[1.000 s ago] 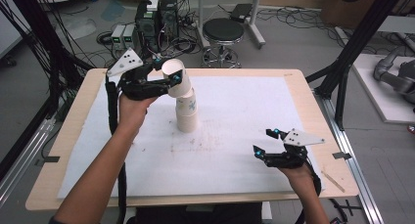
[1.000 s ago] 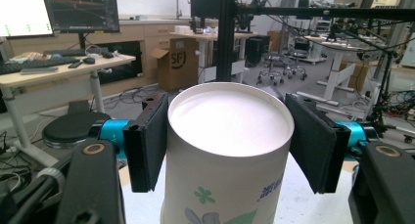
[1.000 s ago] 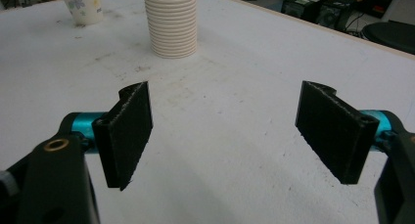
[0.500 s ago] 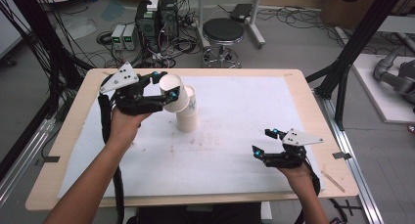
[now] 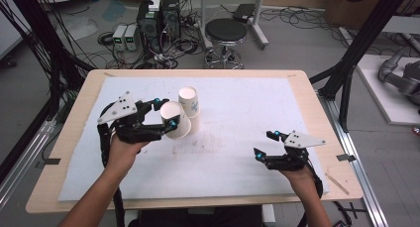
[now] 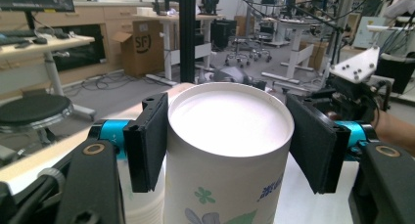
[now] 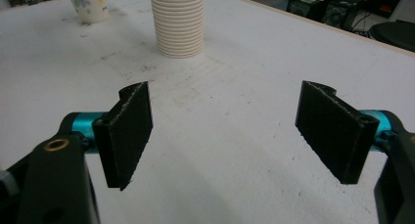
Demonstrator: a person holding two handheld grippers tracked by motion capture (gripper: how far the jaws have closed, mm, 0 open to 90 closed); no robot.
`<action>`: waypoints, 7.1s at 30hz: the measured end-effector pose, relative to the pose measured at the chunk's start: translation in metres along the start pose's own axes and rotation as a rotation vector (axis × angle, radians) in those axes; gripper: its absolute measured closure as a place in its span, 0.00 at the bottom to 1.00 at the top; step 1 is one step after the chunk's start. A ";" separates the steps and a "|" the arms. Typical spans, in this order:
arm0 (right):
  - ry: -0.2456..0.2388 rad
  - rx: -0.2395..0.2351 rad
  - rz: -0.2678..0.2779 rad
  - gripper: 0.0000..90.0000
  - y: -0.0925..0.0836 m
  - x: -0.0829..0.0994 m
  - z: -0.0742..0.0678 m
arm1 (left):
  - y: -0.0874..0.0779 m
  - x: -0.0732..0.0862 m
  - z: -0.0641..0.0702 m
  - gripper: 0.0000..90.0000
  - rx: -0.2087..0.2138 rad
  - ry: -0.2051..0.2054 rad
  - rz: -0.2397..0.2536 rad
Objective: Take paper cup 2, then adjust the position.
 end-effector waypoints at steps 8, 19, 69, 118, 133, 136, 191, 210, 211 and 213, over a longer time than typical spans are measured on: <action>0.002 -0.010 0.006 0.25 0.001 -0.002 -0.001 | 0.002 0.007 0.003 0.39 0.039 0.005 -0.014; -0.003 -0.022 0.017 0.25 0.001 -0.005 -0.003 | 0.010 0.012 0.012 0.39 0.075 0.013 -0.027; -0.104 -0.438 0.067 0.23 0.046 -0.032 -0.077 | 0.064 0.054 0.070 0.40 0.344 0.029 -0.105; -0.133 -0.552 0.033 0.33 0.052 -0.025 -0.090 | 0.074 0.054 0.091 0.28 0.426 0.024 -0.098; -0.209 -0.497 -0.071 0.33 0.051 -0.023 -0.085 | 0.069 0.054 0.086 0.18 0.439 0.085 -0.248; -0.229 -0.495 -0.106 0.33 0.052 -0.022 -0.085 | 0.069 0.056 0.085 0.18 0.436 0.098 -0.278; -0.472 -0.472 -0.440 0.31 0.068 -0.041 -0.098 | 0.070 0.081 0.078 0.37 0.439 0.206 -0.500; -0.329 -0.463 -0.218 0.23 0.047 -0.048 -0.086 | 0.061 0.092 0.067 0.38 0.419 0.095 -0.389; -0.308 -0.464 -0.201 0.23 0.045 -0.048 -0.085 | 0.060 0.093 0.066 0.38 0.419 0.093 -0.380; -0.285 -0.456 -0.169 0.23 0.043 -0.048 -0.082 | 0.059 0.095 0.066 0.38 0.415 0.079 -0.369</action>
Point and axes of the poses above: each handheld gripper's, and its own axes: y roughly forward along the jaws, x roughly out of its underside, z roughly to its right, the point moved 5 cm from there along y, roughly forward along the jaws, and after that the axes turned 2 degrees about -x, right-handed, at the moved point
